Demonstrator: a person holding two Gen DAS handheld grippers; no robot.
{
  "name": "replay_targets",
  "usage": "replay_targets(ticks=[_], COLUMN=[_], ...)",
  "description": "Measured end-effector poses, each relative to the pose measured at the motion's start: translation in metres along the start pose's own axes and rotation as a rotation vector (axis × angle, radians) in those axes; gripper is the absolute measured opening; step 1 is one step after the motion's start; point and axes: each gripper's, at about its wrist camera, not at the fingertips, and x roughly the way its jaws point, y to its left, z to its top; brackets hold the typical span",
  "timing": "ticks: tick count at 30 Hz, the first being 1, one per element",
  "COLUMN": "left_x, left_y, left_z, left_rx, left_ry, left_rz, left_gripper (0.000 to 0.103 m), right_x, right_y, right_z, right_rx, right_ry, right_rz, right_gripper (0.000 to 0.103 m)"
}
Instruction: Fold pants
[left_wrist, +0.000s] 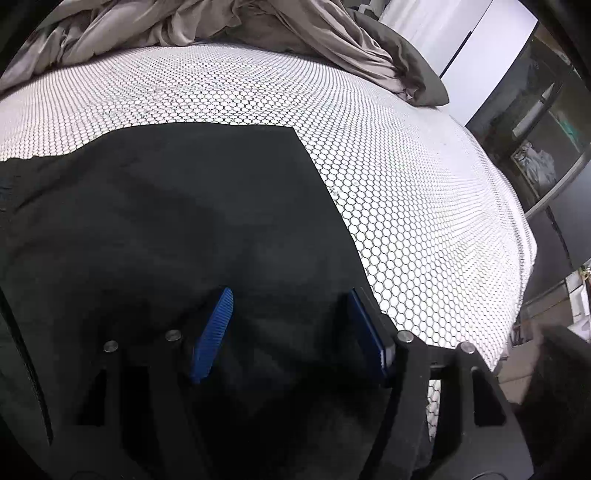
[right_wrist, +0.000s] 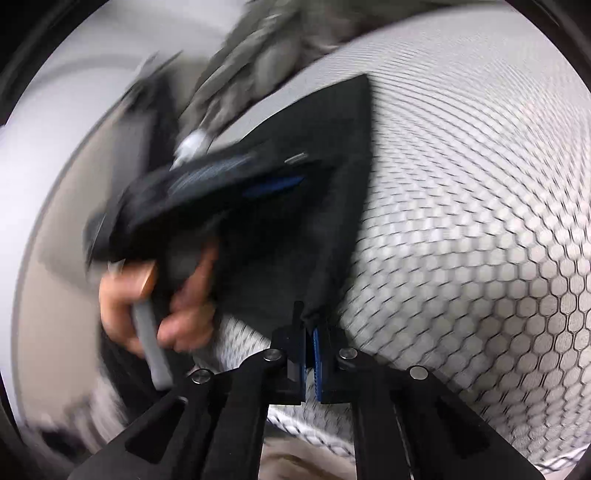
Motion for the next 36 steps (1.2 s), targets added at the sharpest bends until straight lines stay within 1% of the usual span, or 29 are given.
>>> replay_targets(ticks=[1, 2, 3, 4, 6, 7, 8, 9, 10, 11, 12, 13, 15, 17, 19, 21, 23, 25, 27, 29, 30, 31, 32, 33, 34, 35, 36], left_x=[0.002, 0.002, 0.004, 0.004, -0.004, -0.008, -0.014, -0.021, -0.030, -0.037, -0.044, -0.049, -0.053, -0.049, -0.048, -0.055, -0.062, -0.073, -0.080, -0.090, -0.096, -0.101, -0.104, -0.107, -0.110, -0.111, -0.113], left_y=[-0.002, 0.001, 0.001, 0.001, 0.008, 0.009, 0.009, 0.008, 0.007, 0.004, 0.000, -0.003, -0.007, -0.014, -0.015, -0.013, -0.012, 0.000, 0.017, 0.042, 0.058, 0.071, 0.082, 0.095, 0.107, 0.117, 0.126], left_z=[0.001, 0.001, 0.002, 0.003, 0.002, 0.002, 0.000, -0.002, -0.005, -0.011, -0.018, -0.027, -0.045, -0.062, -0.079, -0.093, -0.093, -0.092, -0.081, -0.070, -0.064, -0.061, -0.058, -0.056, -0.054, -0.053, -0.052], left_rx=[0.003, 0.003, 0.000, -0.003, -0.014, -0.020, -0.018, -0.004, 0.016, 0.042, 0.077, 0.112, 0.177, 0.250, 0.313, 0.355, 0.368, 0.323, 0.239, 0.143, 0.088, 0.048, 0.016, -0.023, -0.053, -0.069, -0.085], left_ry=[-0.002, 0.000, 0.003, 0.002, 0.004, 0.009, 0.008, -0.003, -0.019, -0.032, -0.038, -0.039, -0.024, 0.003, 0.005, 0.003, 0.012, 0.012, 0.000, -0.031, -0.058, -0.074, -0.083, -0.094, -0.103, -0.109, -0.120], left_rz=[0.007, 0.009, 0.010, 0.004, -0.015, -0.035, -0.061, -0.084, -0.083, -0.074, -0.063, -0.055, -0.052, -0.044, -0.006, -0.001, -0.008, -0.049, -0.046, -0.022, -0.010, 0.005, 0.019, 0.032, 0.039, 0.042, 0.052], left_gripper=[0.062, 0.062, 0.062, 0.062, 0.062, 0.062, 0.062, 0.062, 0.062, 0.062, 0.062, 0.062, 0.062, 0.065, 0.066, 0.073, 0.073, 0.073, 0.073, 0.073, 0.073, 0.073, 0.073, 0.073, 0.073, 0.073, 0.073], right_x=[0.000, 0.001, 0.002, 0.002, -0.005, -0.013, -0.023, -0.032, -0.040, -0.051, -0.057, -0.062, -0.061, -0.053, -0.044, -0.029, -0.016, -0.004, 0.013, 0.034, 0.038, 0.040, 0.044, 0.044, 0.048, 0.051, 0.055], right_y=[0.006, 0.012, 0.013, 0.012, 0.009, 0.008, 0.007, 0.006, 0.005, 0.001, -0.003, -0.007, -0.015, -0.023, -0.024, -0.021, -0.017, -0.025, -0.030, -0.037, -0.036, -0.033, -0.030, -0.026, -0.026, -0.029, -0.035], right_z=[-0.004, -0.009, -0.012, -0.015, -0.017, -0.017, -0.015, -0.011, -0.008, -0.005, -0.001, 0.001, 0.008, 0.013, 0.013, 0.022, 0.031, 0.046, 0.056, 0.075, 0.082, 0.092, 0.104, 0.117, 0.126, 0.132, 0.136], right_rx=[-0.027, -0.072, -0.086, -0.087, -0.087, -0.081, -0.080, -0.073, -0.058, -0.033, -0.006, 0.015, 0.062, 0.098, 0.130, 0.148, 0.145, 0.154, 0.172, 0.181, 0.177, 0.149, 0.118, 0.074, 0.063, 0.077, 0.101], right_ry=[0.022, 0.047, 0.072, 0.093, 0.097, 0.082, 0.047, 0.004, -0.035, -0.094, -0.140, -0.167, -0.198, -0.189, -0.162, -0.146, -0.144, -0.150, -0.148, -0.125, -0.114, -0.114, -0.118, -0.120, -0.109, -0.087, -0.082], right_rz=[0.008, -0.003, -0.010, -0.020, -0.008, -0.010, -0.011, -0.015, -0.019, -0.027, -0.039, -0.059, -0.087, -0.075, -0.059, -0.045, -0.059, -0.044, -0.047, -0.040, -0.043, -0.069, -0.093, -0.134, -0.171, -0.204, -0.212], right_gripper=[0.002, 0.002, 0.002, 0.003, 0.008, 0.016, 0.026, 0.031, 0.042, 0.047, 0.047, 0.047, 0.047, 0.047, 0.047, 0.047, 0.047, 0.047, 0.041, 0.012, 0.010, 0.009, 0.009, 0.009, 0.016, 0.028, 0.033])
